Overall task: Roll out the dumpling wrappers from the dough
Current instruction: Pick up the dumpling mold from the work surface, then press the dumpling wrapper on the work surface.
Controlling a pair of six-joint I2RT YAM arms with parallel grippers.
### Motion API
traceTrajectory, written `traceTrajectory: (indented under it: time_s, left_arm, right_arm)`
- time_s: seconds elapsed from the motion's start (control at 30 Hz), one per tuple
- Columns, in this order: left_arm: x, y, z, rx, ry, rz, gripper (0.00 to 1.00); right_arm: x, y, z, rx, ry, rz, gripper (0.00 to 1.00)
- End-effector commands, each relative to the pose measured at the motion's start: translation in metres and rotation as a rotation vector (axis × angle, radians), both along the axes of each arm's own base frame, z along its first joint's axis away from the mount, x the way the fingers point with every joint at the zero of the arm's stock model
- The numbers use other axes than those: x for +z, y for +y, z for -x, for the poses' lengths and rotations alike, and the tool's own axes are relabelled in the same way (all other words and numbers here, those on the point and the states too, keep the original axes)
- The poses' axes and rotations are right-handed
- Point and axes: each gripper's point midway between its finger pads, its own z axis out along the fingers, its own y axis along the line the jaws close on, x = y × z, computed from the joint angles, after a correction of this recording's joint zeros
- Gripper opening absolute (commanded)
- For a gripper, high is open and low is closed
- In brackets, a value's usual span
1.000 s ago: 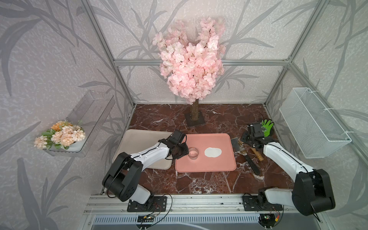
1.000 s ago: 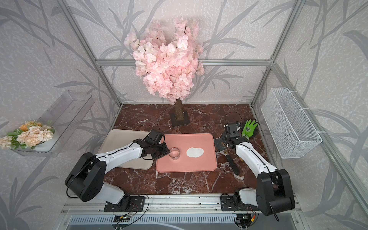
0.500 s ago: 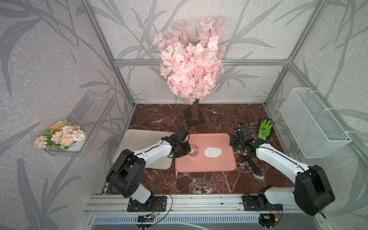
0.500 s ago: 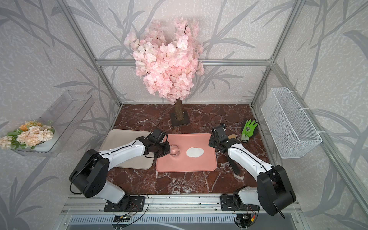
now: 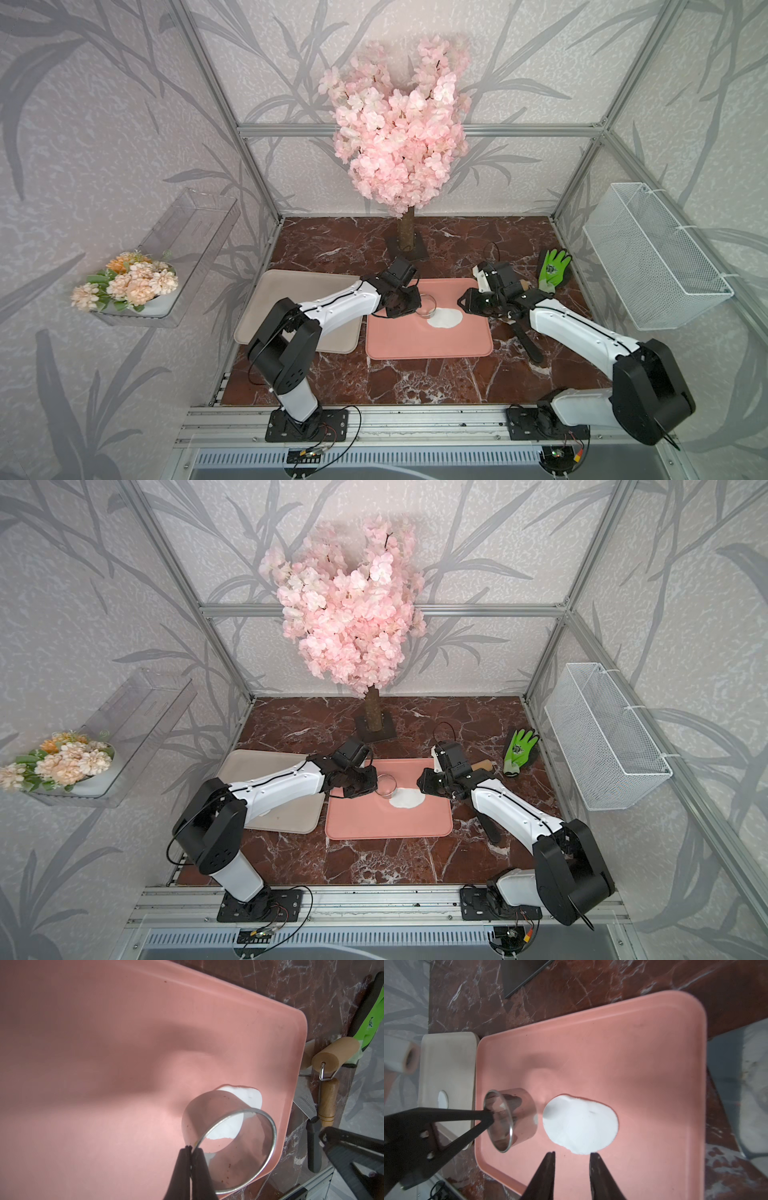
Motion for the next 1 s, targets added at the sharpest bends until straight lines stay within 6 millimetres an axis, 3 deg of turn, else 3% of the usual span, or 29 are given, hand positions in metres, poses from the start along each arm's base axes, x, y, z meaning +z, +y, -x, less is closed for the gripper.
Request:
traceTrajectory:
  time_s: [0.0, 0.27, 0.43, 0.63, 0.97]
  left_arm:
    - [-0.001, -0.014, -0.002, -0.024, -0.002, -0.015, 0.0]
    - [-0.006, -0.044, 0.0, -0.081, 0.01, -0.01, 0.0]
    - [-0.012, -0.05, 0.004, -0.097, 0.022, -0.014, 0.0]
    - [-0.019, -0.052, 0.005, -0.105, 0.027, -0.028, 0.0]
    - [-0.018, -0.057, 0.003, -0.109, 0.022, -0.024, 0.0]
  right_arm:
    - [0.016, 0.018, 0.001, 0.074, -0.005, -0.072, 0.29]
    - [0.002, 0.025, 0.003, 0.095, 0.04, -0.052, 0.24]
    - [-0.011, 0.025, 0.0, 0.08, 0.058, -0.027, 0.23]
    - [-0.022, 0.022, -0.007, 0.048, 0.063, 0.005, 0.16]
    - [-0.035, 0.021, -0.012, 0.025, 0.078, 0.02, 0.15]
